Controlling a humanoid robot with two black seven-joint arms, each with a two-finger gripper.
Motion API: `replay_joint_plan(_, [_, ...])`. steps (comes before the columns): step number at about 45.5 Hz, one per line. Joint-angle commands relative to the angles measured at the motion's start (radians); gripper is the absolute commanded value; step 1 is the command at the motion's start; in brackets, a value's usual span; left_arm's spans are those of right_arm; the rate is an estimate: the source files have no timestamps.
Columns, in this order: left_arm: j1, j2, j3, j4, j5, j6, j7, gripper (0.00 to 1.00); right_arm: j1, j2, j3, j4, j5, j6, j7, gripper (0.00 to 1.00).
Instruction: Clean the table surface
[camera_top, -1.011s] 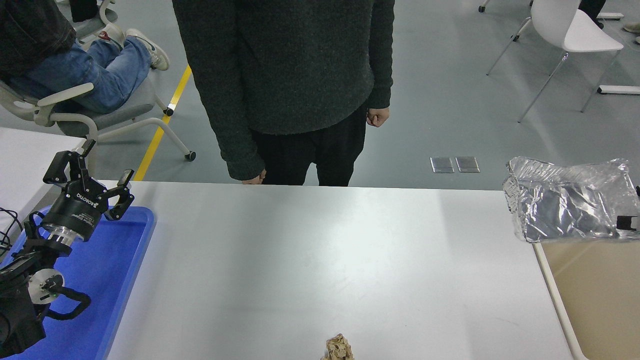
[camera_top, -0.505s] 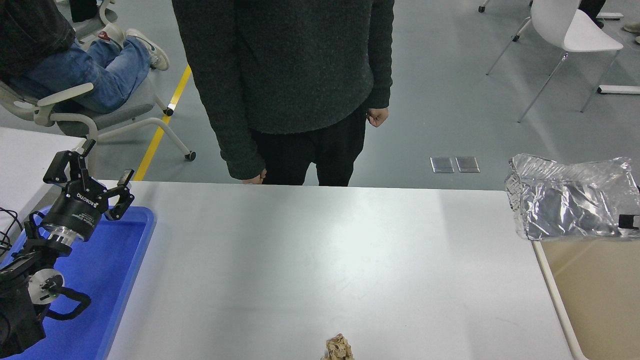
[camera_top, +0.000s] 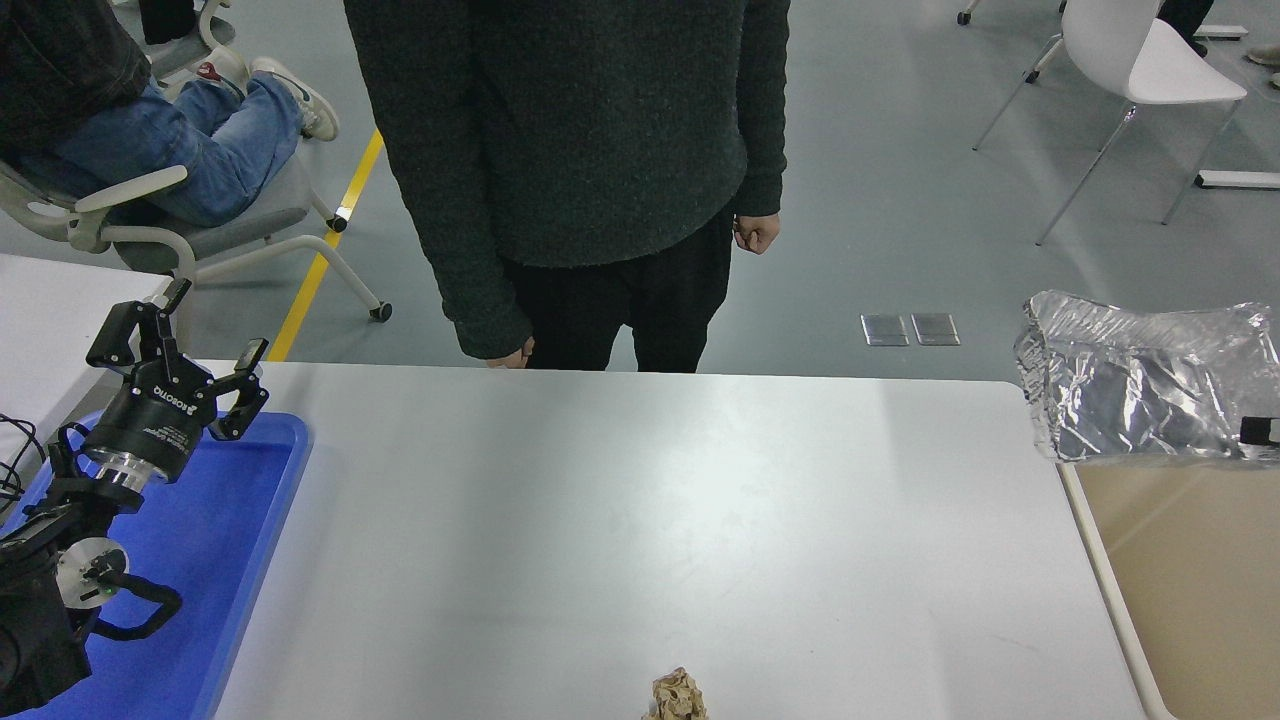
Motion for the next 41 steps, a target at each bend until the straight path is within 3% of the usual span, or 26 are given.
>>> replay_joint_plan(1, [0.0,0.0,0.0,0.0,0.0,0.0,0.0,1.0,0.01,0.089,-0.001,-0.145,0.064,-0.011,-0.012,0.0])
replay_joint_plan(29, [0.0,0.0,0.0,0.0,0.0,0.0,0.0,1.0,-0.021,0.381,-0.023,-0.635,0.188,-0.129,-0.054,0.0])
replay_joint_plan(41, [0.0,0.0,0.0,0.0,0.0,0.0,0.0,1.0,-0.067,0.569,-0.024,-0.916,0.271,-0.181,-0.078,0.0])
